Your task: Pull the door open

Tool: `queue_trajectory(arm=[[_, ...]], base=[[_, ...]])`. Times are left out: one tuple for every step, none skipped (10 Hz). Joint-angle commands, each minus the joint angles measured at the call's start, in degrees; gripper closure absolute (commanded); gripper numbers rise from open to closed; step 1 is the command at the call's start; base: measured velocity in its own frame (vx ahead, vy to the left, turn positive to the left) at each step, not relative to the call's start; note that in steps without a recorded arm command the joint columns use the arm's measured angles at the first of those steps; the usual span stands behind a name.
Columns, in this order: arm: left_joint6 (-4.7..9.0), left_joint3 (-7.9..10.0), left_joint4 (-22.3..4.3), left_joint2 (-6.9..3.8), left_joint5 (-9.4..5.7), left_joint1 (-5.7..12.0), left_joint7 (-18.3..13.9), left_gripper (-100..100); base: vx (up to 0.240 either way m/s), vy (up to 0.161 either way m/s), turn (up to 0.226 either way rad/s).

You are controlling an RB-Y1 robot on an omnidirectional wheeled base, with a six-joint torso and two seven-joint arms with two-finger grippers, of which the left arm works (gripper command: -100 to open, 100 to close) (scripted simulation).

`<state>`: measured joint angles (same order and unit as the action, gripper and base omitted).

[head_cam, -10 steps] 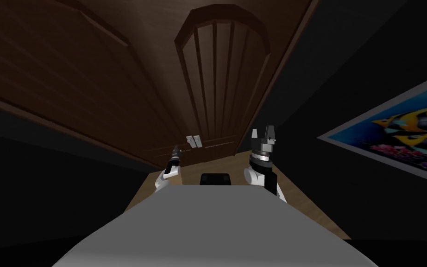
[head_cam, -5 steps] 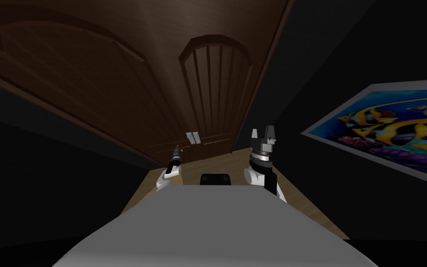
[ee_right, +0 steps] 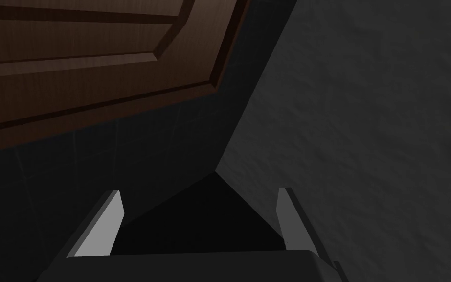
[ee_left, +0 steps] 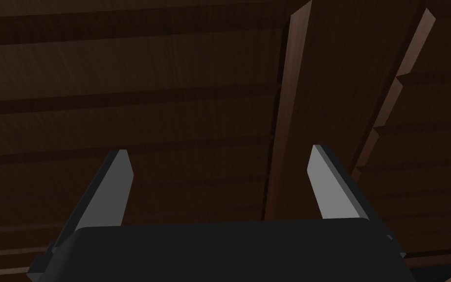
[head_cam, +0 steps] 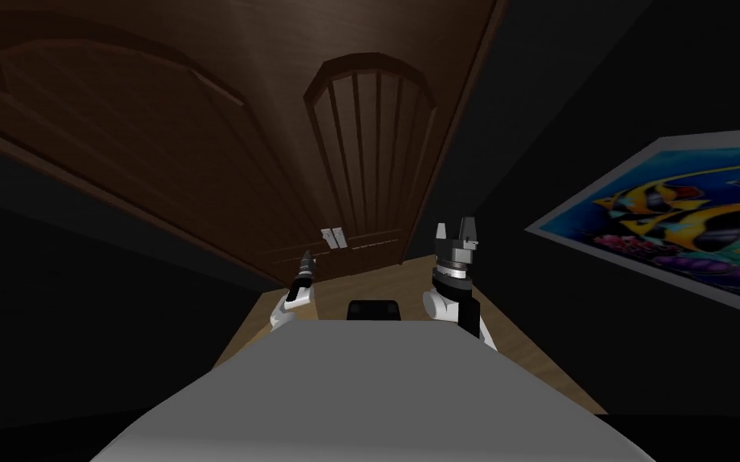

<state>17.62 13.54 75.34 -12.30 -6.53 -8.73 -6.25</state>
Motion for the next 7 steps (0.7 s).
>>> queue_trajectory(arm=[[-0.25, 1.73, -0.44, -1.01, -0.27, -0.91, 0.0, -100], [-0.23, 2.74, -0.96, -1.46, -0.38, -1.27, 0.1, -100], [-0.19, 3.69, -1.51, -1.85, -0.48, -1.48, 0.22, -100], [-0.14, 4.05, -1.79, -1.95, -0.5, -1.41, 0.3, -100], [-0.08, 4.1, -1.96, -1.89, -0.48, -1.12, 0.37, -100], [0.01, 3.79, -2.0, -1.63, -0.42, -0.58, 0.43, -100], [0.06, 3.49, -1.97, -1.42, -0.36, -0.22, 0.45, -100]], base=[[0.0, 0.076, 0.113], [0.042, 0.089, 0.105], [0.091, 0.085, 0.113], [0.149, 0.086, 0.056], [0.168, 0.084, -0.01], [0.162, 0.068, -0.052], [0.172, 0.064, -0.077]])
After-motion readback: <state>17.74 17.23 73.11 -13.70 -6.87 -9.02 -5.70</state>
